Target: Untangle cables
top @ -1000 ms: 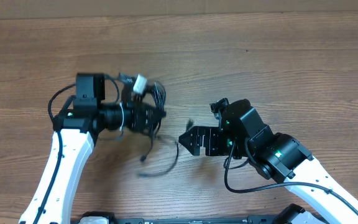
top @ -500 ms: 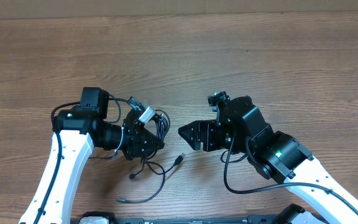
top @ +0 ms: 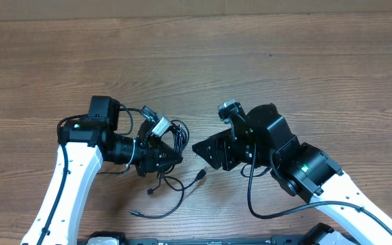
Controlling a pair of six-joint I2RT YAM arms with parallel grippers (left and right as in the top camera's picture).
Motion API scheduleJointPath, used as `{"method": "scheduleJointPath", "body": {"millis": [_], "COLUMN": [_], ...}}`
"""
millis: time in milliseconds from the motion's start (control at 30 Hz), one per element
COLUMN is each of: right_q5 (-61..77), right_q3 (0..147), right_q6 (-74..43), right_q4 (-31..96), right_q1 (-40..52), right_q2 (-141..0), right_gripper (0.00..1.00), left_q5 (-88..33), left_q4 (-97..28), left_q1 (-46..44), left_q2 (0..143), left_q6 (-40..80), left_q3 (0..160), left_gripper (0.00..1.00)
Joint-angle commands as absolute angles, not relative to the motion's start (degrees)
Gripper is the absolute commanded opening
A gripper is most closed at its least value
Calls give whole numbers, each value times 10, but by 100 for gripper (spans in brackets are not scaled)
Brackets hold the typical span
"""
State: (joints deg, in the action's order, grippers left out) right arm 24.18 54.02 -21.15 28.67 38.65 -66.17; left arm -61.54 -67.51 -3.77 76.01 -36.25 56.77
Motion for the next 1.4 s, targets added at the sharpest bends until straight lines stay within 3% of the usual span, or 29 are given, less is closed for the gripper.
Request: {"method": "scheduleJointPath", "body": {"millis": [0,300,867,1100,1367], "right_q5": [260,256,272,301,247], "right_q3": [557,557,557,557,557], "right_q6": [-177,-175,-175,-165,-145], "right_q4": [275,269,233,224,223], "right_q1": [387,387,387,387,387], "right_q2": [-670,-708,-707,-708,-714], "right_gripper": [57,47,45,19,16], "left_q5": [-658,-677,-625,-656,-703], "left_q4": [-677,-686,-684,-680,-673], "left_q1": [-42,-42,-87,-87,-87], "left_q2": [754,754,754,754,754], "left_q6": [-382,-382,-382,-382,-386], "left_q3": [574,574,574,574,574], "left_gripper": [5,6,4,4,4]}}
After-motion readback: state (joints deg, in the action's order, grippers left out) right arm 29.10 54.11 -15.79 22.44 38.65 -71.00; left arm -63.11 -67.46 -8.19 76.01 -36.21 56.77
